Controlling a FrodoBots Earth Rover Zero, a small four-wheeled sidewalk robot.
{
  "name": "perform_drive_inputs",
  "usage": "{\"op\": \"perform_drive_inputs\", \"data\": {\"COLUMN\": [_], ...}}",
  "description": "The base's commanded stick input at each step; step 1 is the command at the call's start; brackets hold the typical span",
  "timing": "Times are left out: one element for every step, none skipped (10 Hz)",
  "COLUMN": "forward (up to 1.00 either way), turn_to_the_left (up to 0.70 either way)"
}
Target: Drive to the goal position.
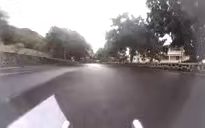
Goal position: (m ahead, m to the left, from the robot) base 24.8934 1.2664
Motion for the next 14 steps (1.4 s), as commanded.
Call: {"op": "perform_drive_inputs", "data": {"forward": [1.0, 1.0, 1.0, 1.0, 1.0, 1.0, 1.0, 1.0, 1.0, 1.0, 1.0, 1.0, 1.0, 1.0], "turn_to_the_left": [0.0, 0.0, 0.0, 0.0, 0.0, 0.0, 0.0, 0.0, 0.0, 0.0, 0.0, 0.0, 0.0, 0.0]}}
